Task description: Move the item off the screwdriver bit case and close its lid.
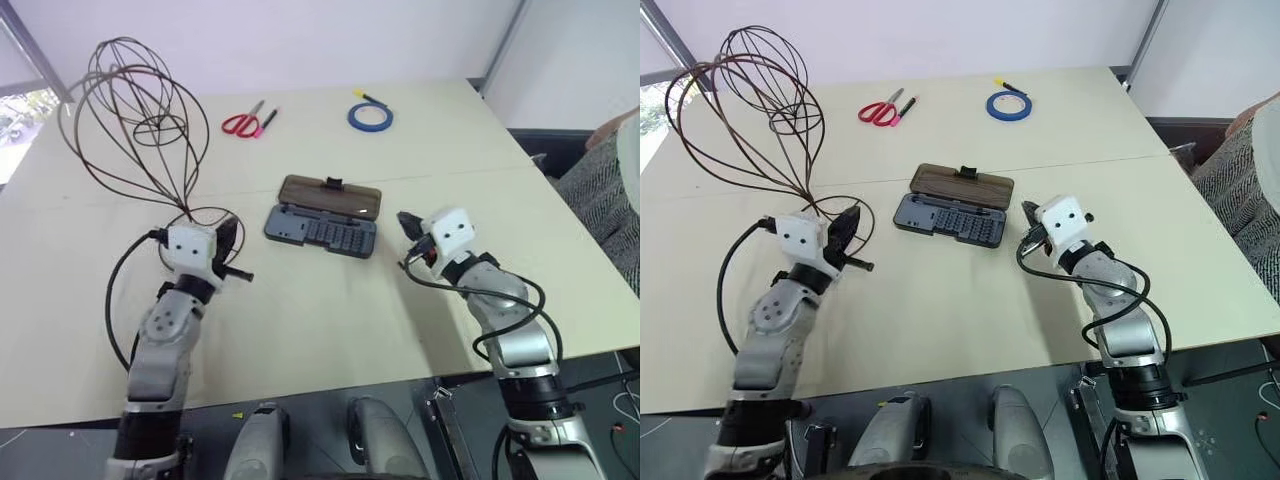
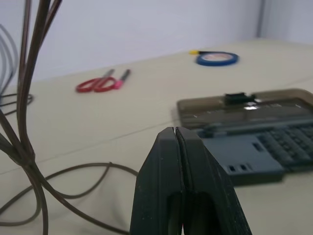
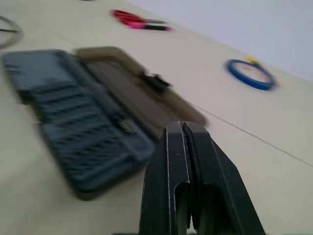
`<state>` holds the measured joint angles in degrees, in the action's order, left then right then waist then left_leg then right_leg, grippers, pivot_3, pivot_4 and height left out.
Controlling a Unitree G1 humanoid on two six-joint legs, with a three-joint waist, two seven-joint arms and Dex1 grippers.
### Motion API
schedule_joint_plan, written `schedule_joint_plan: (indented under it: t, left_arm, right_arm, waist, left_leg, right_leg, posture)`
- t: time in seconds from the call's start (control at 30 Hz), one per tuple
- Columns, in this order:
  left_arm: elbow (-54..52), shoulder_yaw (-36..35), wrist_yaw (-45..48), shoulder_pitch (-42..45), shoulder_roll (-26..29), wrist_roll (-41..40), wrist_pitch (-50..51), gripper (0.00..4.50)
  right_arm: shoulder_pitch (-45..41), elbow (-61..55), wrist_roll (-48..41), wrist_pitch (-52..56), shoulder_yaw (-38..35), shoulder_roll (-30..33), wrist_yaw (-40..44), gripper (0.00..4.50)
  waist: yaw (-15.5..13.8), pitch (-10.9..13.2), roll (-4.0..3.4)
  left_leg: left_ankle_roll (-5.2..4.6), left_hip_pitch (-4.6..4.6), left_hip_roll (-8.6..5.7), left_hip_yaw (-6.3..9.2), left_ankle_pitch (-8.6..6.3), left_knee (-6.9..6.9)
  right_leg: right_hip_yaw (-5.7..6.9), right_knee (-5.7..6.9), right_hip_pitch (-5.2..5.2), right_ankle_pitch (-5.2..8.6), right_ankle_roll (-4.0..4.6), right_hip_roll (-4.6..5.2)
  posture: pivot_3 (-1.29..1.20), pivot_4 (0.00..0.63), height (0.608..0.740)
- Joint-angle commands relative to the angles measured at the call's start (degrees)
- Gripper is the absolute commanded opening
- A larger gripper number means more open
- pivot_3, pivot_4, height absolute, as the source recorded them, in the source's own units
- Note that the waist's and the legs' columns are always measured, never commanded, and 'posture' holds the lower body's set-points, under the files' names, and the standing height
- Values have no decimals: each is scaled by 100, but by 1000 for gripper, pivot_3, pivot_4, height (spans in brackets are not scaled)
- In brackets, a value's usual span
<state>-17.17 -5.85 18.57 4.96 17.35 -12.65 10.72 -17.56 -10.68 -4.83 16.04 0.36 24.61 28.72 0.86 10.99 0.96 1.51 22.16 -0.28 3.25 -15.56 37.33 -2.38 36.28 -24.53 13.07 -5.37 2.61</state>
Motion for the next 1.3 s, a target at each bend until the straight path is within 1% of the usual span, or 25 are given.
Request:
schedule_joint_plan:
  t: [0.03, 0.17, 0.37, 0.5, 0.67, 0.93, 1.03, 1.13, 1.3]
  left_arm:
    - [-558, -339, 149, 17, 302, -336, 391, 0]
    - [-756, -430, 84, 173, 442, -509, 832, 0]
    - [-579, -383, -9, 237, 327, -349, 681, 0]
    - [-617, -295, -106, 190, 159, -292, 641, 0]
    - [-603, -169, -158, 119, -20, -221, 609, 0]
    - [-589, -173, -91, -19, -46, -174, 549, 0]
    - [-713, -274, 63, -141, 44, -357, 632, 0]
    - [-947, -454, 241, -329, 222, -618, 824, 855]
    - [-1691, -982, 584, -980, 785, -1259, 1448, 3438]
  right_arm:
    - [-334, -512, -315, 398, 42, 77, 266, 37]
    - [-671, -502, -437, 614, 56, 40, 333, 37]
    - [-769, -333, -210, 406, 286, -64, 238, 37]
    - [-720, -444, -262, 449, 281, -56, 245, 37]
    - [-699, -310, -305, 356, 249, -45, 300, 37]
    - [-768, -95, -285, 210, 313, -104, 326, 37]
    - [-811, 85, -256, 83, 329, -88, 381, 37]
    - [-840, 235, -251, -17, 332, -90, 416, 0]
    - [-1062, 641, -250, -234, 392, -156, 546, 0]
  waist:
    - [-1, 0, 0]
    - [-11, 0, 0]
    - [-9, 0, 0]
    - [-10, 0, 0]
    - [-10, 0, 0]
    - [-6, 0, 0]
    - [-3, 0, 0]
    - [2, 0, 0]
    - [34, 1, -1]
  left_leg:
    - [0, 0, 0, 0, 0, 0]
    - [0, 0, 0, 1, 0, 1]
    - [0, 0, -2, 1, 0, 1]
    - [0, 0, -2, 1, 0, 1]
    - [0, 0, -2, 1, 0, 1]
    - [0, 0, -1, 1, 0, 0]
    - [0, 0, -2, 1, 0, 0]
    - [0, 0, -1, 0, 0, 0]
    - [0, -2, 2, -1, 0, -3]
  right_leg:
    - [0, 0, 0, 0, 0, -1]
    - [1, 0, 1, 0, 0, -1]
    - [2, -1, 2, 0, 0, 0]
    - [2, -1, 1, 0, 0, 1]
    - [2, -1, 1, 0, 0, 1]
    - [2, -1, 1, 0, 0, -1]
    - [2, -1, 1, 0, 0, 0]
    - [2, -1, 1, 0, 0, 0]
    - [1, -1, 1, 1, 1, -1]
  posture:
    - [0, 150, 740]
    - [0, 150, 740]
    - [0, 150, 740]
    - [0, 150, 740]
    - [0, 150, 740]
    - [0, 150, 740]
    - [0, 150, 740]
    - [0, 150, 740]
    - [0, 150, 740]
